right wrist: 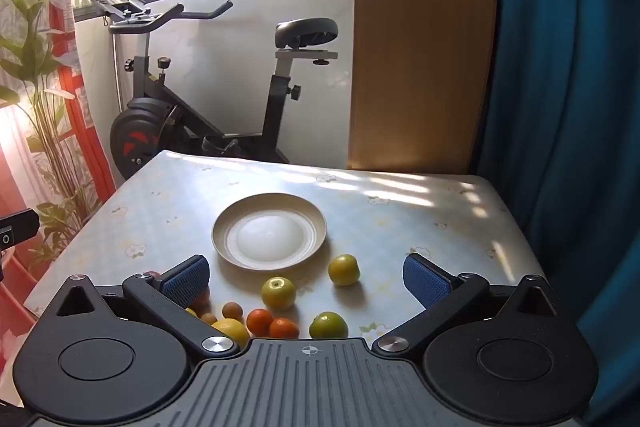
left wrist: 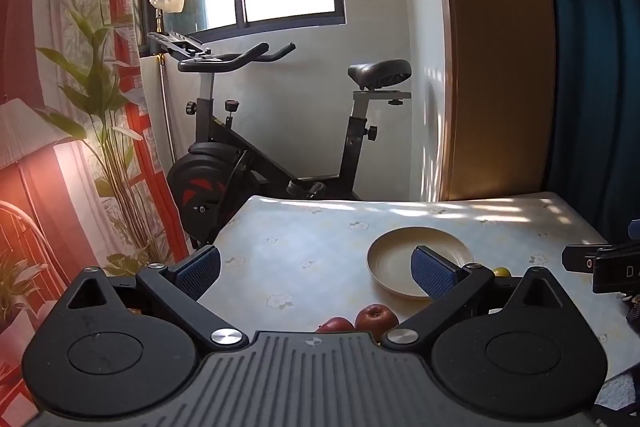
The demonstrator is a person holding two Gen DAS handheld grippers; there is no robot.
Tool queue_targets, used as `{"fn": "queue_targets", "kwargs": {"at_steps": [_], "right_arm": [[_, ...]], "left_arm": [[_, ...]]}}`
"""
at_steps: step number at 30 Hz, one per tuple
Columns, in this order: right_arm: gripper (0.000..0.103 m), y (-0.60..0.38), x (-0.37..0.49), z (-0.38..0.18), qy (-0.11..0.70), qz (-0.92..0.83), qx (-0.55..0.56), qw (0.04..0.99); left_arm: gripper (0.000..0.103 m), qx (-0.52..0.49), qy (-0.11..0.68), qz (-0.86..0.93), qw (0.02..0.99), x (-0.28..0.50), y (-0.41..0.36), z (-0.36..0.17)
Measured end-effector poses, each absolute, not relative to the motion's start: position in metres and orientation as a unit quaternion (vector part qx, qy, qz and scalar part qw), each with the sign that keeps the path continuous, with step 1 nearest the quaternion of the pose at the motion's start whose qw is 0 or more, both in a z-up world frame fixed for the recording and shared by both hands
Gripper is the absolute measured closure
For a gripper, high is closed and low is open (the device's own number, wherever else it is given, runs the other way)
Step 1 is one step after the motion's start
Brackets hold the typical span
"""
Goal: Organize fruits
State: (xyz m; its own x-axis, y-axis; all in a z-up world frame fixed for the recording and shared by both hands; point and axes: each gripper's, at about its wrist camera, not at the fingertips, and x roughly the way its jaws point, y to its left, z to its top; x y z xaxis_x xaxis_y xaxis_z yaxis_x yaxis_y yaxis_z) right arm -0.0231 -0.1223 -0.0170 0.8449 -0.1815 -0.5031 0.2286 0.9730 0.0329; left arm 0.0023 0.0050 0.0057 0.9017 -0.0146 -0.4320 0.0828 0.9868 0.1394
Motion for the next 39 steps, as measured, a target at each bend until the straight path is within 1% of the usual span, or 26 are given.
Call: {"fn": "queue_targets", "kwargs": {"at_steps": [39], "right_arm": [[0.0, -0.1255, -0.0245, -0.0128, 0.255, -0.108, 0.045, 0.96]], "left_arm": [[0.001, 0.072, 0.207, -0.03, 0.975, -0.0063, 0.005, 0.0029]]}}
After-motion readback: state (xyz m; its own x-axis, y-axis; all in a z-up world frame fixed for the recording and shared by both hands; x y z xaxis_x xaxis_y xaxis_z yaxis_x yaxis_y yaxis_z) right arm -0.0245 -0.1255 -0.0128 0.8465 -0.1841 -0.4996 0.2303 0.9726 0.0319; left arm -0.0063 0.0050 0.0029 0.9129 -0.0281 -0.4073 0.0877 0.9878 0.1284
